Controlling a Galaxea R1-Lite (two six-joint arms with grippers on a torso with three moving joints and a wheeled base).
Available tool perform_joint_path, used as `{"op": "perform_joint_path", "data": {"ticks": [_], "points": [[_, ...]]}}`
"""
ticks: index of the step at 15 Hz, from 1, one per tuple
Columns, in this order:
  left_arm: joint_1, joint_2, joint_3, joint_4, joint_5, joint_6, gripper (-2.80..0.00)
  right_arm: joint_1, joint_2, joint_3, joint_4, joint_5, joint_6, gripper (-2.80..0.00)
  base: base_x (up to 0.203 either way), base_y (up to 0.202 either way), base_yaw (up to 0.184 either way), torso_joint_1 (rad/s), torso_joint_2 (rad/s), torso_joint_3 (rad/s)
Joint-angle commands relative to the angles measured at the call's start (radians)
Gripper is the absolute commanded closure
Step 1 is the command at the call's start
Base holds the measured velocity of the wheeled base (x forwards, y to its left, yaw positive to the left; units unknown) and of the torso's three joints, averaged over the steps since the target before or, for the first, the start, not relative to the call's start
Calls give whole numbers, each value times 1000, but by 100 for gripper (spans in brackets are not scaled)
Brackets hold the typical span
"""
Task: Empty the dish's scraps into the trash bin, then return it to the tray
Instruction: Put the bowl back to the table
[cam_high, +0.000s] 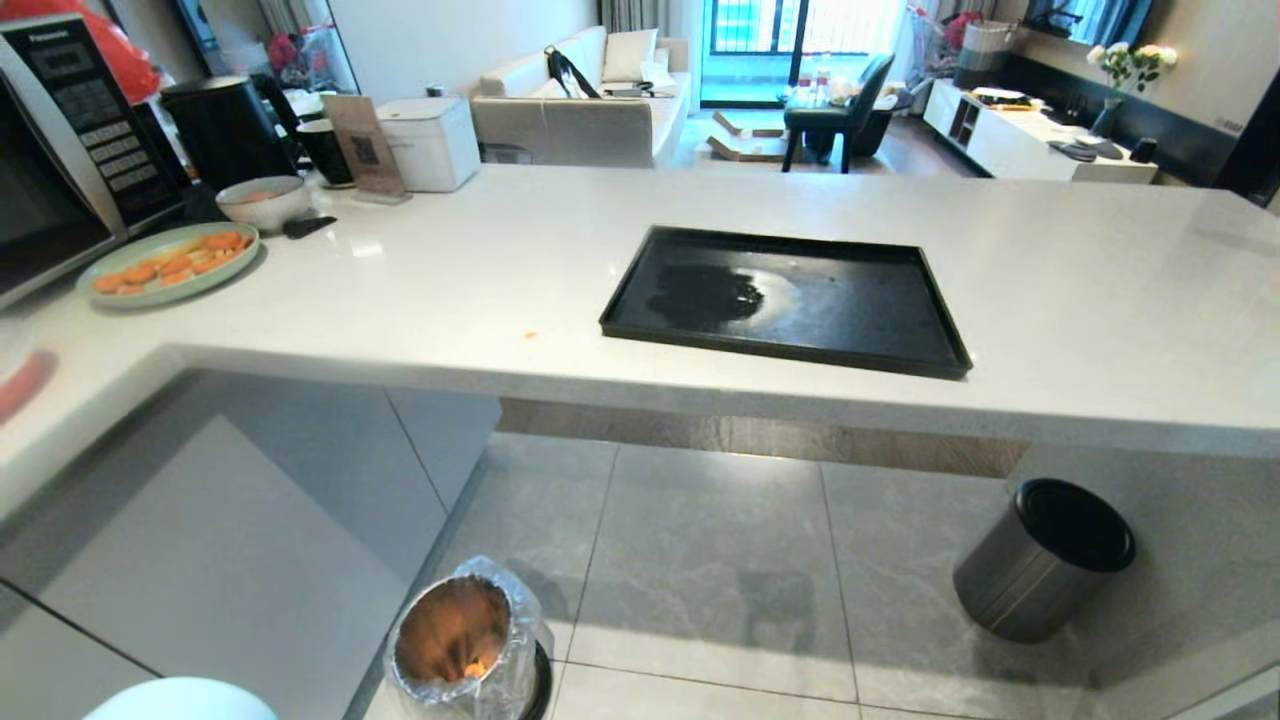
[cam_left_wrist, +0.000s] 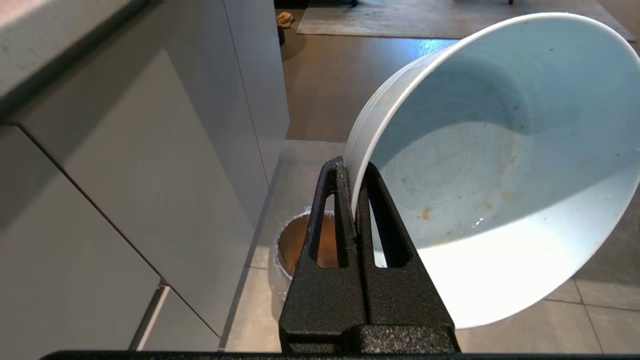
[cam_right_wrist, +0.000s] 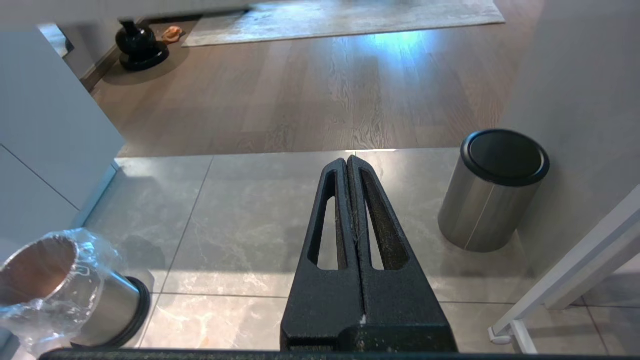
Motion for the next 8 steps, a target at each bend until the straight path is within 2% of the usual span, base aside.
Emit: {"op": "perform_joint_path", "data": {"ticks": [1, 8], "points": [[0, 0, 0, 0, 0, 0, 0, 0, 0, 0, 0, 0, 1, 0, 0, 0, 0, 144, -486, -361], [0, 0, 0, -1, 0, 0, 0, 0, 0, 0, 0, 1, -2, 0, 0, 0, 0, 175, -537, -365]]}}
